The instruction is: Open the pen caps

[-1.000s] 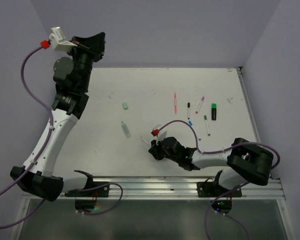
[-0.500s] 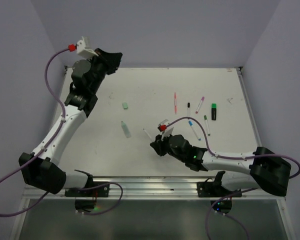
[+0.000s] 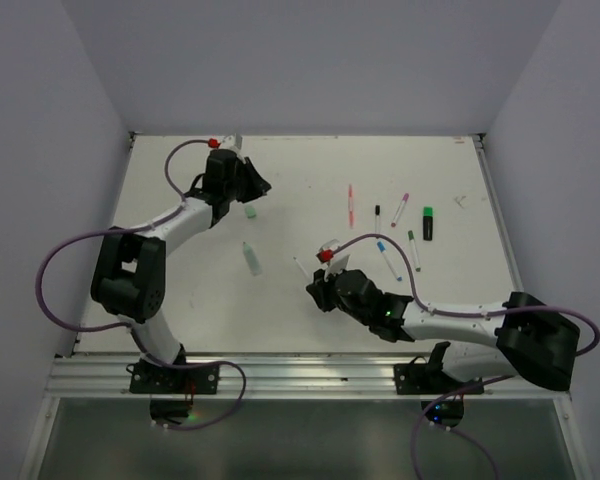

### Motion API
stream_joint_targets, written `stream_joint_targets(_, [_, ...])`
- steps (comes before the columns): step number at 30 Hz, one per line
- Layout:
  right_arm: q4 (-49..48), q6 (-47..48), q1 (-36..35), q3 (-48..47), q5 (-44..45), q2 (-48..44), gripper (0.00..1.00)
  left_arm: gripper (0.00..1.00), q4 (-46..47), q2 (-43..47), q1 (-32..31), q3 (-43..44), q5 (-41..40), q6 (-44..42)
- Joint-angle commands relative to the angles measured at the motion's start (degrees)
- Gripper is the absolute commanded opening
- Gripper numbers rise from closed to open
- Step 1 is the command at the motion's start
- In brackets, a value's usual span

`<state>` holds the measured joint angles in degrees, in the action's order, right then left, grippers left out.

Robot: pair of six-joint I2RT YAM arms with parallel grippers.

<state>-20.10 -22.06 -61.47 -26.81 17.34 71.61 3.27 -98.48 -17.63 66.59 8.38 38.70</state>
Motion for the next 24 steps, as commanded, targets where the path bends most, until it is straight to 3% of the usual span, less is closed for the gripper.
stream_joint_targets(1, [-0.47,-0.87,0.04,-2.37,2.26,1.59,0.0,0.06,0.95,-2.06,0.23,-0.49,-1.34,-2.22])
stream_joint_targets(6, [-1.0,-1.49,0.12,-3.07,2.61,3.79,0.0,0.06,-1.41,-4.35,0.31,-0.14,-6.44,-4.06])
stream_joint_targets(24, [-1.79,-2.1,0.21,-5.45,2.87,9.24,0.0,0.14,-3.18,-15.95,0.14,7.59,-10.67,-4.16])
